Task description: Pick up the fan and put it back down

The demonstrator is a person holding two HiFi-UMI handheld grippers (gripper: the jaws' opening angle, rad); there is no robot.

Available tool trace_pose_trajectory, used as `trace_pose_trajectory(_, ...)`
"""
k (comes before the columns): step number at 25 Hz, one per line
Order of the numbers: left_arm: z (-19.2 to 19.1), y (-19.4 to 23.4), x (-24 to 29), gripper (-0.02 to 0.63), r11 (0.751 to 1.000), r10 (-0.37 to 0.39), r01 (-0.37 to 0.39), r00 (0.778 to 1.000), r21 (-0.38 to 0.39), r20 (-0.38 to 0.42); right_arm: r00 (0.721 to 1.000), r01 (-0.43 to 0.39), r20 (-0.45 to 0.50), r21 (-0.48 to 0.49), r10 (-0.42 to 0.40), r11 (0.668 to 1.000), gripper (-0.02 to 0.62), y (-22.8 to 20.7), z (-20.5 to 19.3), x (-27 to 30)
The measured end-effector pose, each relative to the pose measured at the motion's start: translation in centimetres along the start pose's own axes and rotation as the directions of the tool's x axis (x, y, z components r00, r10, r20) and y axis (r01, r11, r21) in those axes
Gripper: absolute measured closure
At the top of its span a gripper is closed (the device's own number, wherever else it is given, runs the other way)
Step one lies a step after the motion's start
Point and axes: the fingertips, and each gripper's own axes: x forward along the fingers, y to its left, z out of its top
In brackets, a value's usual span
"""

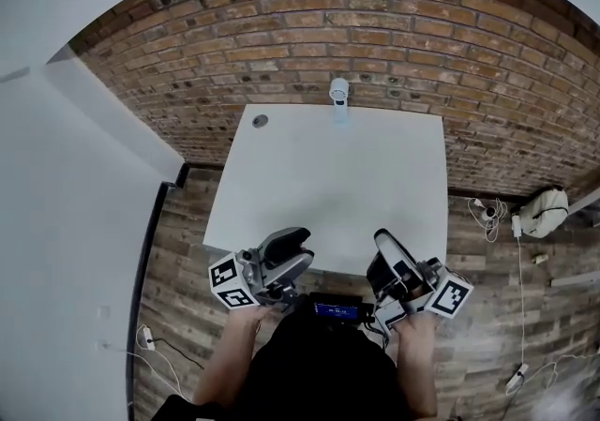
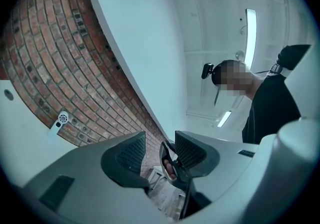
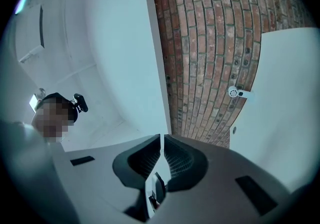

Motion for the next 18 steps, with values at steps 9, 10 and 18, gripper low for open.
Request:
trace_pose_trajectory(9,2.7,0.3,-2.5,0.408,1.0,-0.017,0.017,0.999,0.002,0.033,0.999,0.034,-0.015,-0.057,-0.035,0.998,0.569,0.7,-2.0,2.5)
trace_pose_trajectory(10,2.9,0.4,-3.0,0.408,1.0,-0.019,0.019,0.999,-0.003,0.038,0.999,0.043,-0.016,-0.061,-0.044,0.997,0.569,0.6,-2.4,2.7)
trace_pose_trajectory(18,3.5,0.9,-5.6,0.408,0.999,-0.037,0.039,0.998,-0.036,0.042,0.995,0.096,-0.012,-0.09,-0.098,0.991,0.569,0.7,-4.9,3.6)
